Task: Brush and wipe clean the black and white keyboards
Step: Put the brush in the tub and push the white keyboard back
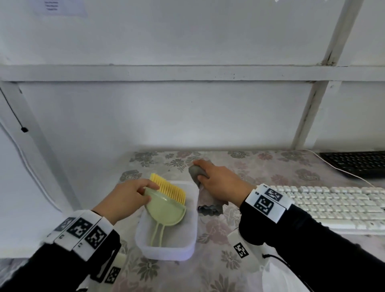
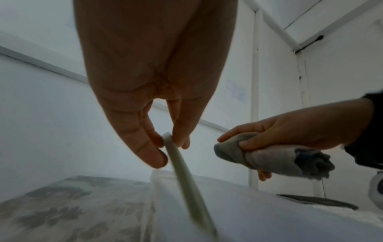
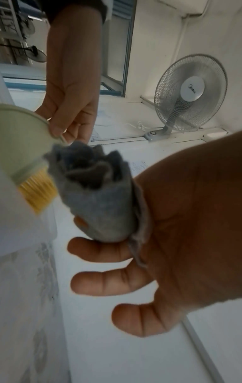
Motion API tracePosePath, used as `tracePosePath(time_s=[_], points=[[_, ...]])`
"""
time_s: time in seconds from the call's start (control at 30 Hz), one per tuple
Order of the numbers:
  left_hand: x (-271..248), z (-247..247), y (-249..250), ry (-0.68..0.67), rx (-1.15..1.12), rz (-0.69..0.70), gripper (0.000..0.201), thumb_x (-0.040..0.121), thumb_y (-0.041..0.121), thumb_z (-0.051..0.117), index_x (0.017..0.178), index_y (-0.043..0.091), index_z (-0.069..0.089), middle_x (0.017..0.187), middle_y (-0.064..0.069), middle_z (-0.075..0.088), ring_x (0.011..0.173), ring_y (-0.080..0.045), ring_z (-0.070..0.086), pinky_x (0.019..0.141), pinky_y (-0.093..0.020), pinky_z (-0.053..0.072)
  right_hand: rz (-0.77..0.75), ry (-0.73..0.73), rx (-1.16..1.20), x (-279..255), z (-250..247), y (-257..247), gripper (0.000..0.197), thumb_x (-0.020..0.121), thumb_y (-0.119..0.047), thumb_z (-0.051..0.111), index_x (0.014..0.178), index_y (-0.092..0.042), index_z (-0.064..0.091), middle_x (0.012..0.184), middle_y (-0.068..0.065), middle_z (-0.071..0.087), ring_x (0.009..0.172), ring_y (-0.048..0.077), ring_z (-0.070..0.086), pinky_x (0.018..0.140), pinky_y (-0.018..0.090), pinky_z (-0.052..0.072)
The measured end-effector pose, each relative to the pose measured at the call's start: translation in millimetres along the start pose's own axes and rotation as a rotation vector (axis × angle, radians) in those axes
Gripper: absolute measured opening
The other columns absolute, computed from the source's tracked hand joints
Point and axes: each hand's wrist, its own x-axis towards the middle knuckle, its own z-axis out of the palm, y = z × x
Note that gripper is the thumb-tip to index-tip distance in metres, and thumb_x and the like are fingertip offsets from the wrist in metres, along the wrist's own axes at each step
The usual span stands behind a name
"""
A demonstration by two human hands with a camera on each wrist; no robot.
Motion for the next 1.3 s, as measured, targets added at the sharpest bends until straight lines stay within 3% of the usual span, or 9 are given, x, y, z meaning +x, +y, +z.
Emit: tracePosePath(time_s=[0.13, 0.33, 0.53, 0.67, 0.77, 0.9, 1.03, 1.2, 1.3], points=[[-4.7, -11.8, 12.1, 0.074, -0.172, 0.022, 0.034, 0.084, -0.006, 0.050, 0.093, 0.021, 0.070, 0.081, -0.001, 0.050, 0.067, -0.019, 0.056, 0.074, -0.035, 0.056, -0.014, -0.022, 0.047, -0.1, -5.1, -12.8, 0.048, 0.098, -0.020, 0.040, 0.144, -0.030, 0.030, 0.133, 0.015, 0.053, 0.117, 0.032, 0.052, 0.090, 0.033, 0.041], [-9.1, -37.0, 27.4, 0.195, -0.274, 0.093, 0.030, 0.086, -0.001, 0.051, 0.093, 0.020, 0.071, 0.084, -0.006, 0.060, 0.075, -0.024, 0.064, 0.074, -0.037, 0.057, -0.030, 0.002, 0.138, 6.5, 9.4, -33.9, 0.053, 0.095, -0.007, 0.040, 0.145, -0.022, 0.029, 0.129, 0.019, 0.053, 0.113, 0.033, 0.053, 0.075, 0.024, 0.035], [-12.1, -49.7, 29.7, 0.337, -0.301, 0.126, 0.029, 0.086, 0.001, 0.052, 0.094, 0.022, 0.071, 0.087, -0.001, 0.059, 0.076, -0.016, 0.065, 0.062, -0.020, 0.058, 0.009, -0.059, 0.142, 10.5, 31.9, -45.2, 0.045, 0.098, -0.017, 0.039, 0.141, -0.014, 0.028, 0.123, 0.022, 0.055, 0.109, 0.036, 0.054, 0.080, 0.031, 0.040], [-13.1, -46.9, 28.3, 0.383, -0.349, 0.134, 0.028, 0.087, 0.002, 0.052, 0.098, 0.019, 0.071, 0.083, 0.004, 0.055, 0.075, -0.016, 0.064, 0.061, -0.018, 0.057, 0.051, -0.165, 0.087, 10.1, 49.7, -49.2, 0.047, 0.098, -0.020, 0.043, 0.140, -0.005, 0.027, 0.129, 0.022, 0.051, 0.117, 0.035, 0.051, 0.090, 0.033, 0.042], [-12.0, -41.8, 26.3, 0.342, -0.380, 0.128, 0.027, 0.087, 0.003, 0.053, 0.098, 0.020, 0.071, 0.084, 0.003, 0.054, 0.075, -0.018, 0.064, 0.066, -0.025, 0.059, 0.095, -0.254, 0.004, 9.1, 61.5, -49.6, 0.051, 0.098, -0.019, 0.043, 0.141, -0.003, 0.022, 0.133, 0.022, 0.048, 0.120, 0.034, 0.049, 0.091, 0.033, 0.042], [-9.6, -34.2, 20.4, 0.239, -0.433, 0.103, 0.027, 0.088, 0.002, 0.053, 0.098, 0.020, 0.070, 0.087, -0.002, 0.052, 0.077, -0.022, 0.062, 0.074, -0.036, 0.058, 0.082, -0.275, -0.174, 6.2, 62.5, -53.0, 0.037, 0.095, -0.016, 0.047, 0.130, -0.002, 0.042, 0.129, 0.022, 0.045, 0.117, 0.035, 0.049, 0.073, 0.033, 0.039], [-8.4, -25.6, 16.9, 0.176, -0.469, 0.080, 0.026, 0.089, 0.000, 0.053, 0.099, 0.019, 0.069, 0.084, -0.006, 0.043, 0.072, -0.019, 0.054, 0.067, -0.029, 0.057, 0.092, -0.310, -0.259, -0.5, 53.1, -59.1, 0.023, 0.092, -0.009, 0.050, 0.112, -0.005, 0.061, 0.108, 0.017, 0.048, 0.114, 0.033, 0.043, 0.081, 0.033, 0.027], [-6.8, -13.6, 12.9, 0.094, -0.561, 0.033, 0.027, 0.090, -0.003, 0.051, 0.097, 0.018, 0.066, 0.081, -0.006, 0.044, 0.071, -0.018, 0.054, 0.065, -0.025, 0.059, 0.035, -0.185, -0.248, -11.4, 42.3, -49.0, 0.025, 0.093, -0.006, 0.046, 0.117, 0.000, 0.049, 0.119, 0.020, 0.041, 0.107, 0.033, 0.045, 0.076, 0.031, 0.031], [-3.2, -7.4, 9.6, 0.070, -0.577, 0.000, 0.027, 0.090, -0.005, 0.050, 0.099, 0.016, 0.064, 0.077, -0.005, 0.045, 0.067, -0.016, 0.055, 0.066, -0.026, 0.058, 0.052, -0.181, -0.230, -20.8, 40.7, -47.0, 0.002, 0.093, -0.007, 0.044, 0.094, -0.009, 0.045, 0.123, 0.018, 0.039, 0.106, 0.031, 0.040, 0.077, 0.031, 0.029]])
